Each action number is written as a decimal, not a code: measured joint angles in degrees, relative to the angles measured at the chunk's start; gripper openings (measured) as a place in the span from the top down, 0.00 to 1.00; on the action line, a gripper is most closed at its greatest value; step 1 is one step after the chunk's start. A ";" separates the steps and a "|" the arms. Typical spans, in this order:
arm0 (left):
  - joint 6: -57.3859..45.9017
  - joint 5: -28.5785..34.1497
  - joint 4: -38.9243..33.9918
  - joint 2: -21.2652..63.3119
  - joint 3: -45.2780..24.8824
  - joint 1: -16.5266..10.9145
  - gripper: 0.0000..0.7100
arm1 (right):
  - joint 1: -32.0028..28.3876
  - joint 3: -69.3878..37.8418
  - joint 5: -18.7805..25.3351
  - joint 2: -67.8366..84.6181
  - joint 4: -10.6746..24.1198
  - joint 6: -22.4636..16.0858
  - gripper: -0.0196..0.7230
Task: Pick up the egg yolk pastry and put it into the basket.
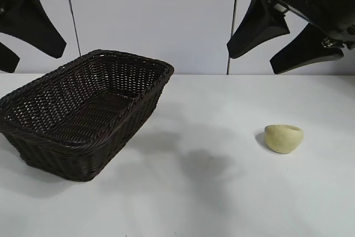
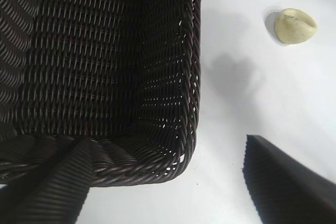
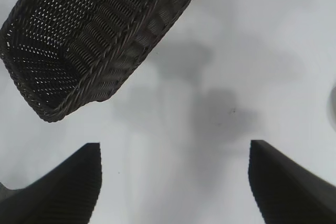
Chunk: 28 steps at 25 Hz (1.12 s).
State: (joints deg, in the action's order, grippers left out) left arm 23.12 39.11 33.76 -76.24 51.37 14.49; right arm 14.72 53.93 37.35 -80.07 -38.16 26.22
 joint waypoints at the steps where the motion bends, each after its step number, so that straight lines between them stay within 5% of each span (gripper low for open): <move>1: 0.00 0.00 0.00 0.00 0.00 0.00 0.20 | 0.00 0.00 0.00 0.00 0.00 0.00 0.23; 28: -0.51 -2.37 0.00 0.00 0.00 0.00 0.20 | 0.00 0.00 0.00 0.00 0.00 0.01 0.23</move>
State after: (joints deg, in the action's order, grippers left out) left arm 22.62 36.73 33.76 -76.24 51.37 14.49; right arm 14.72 53.93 37.35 -80.07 -38.16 26.23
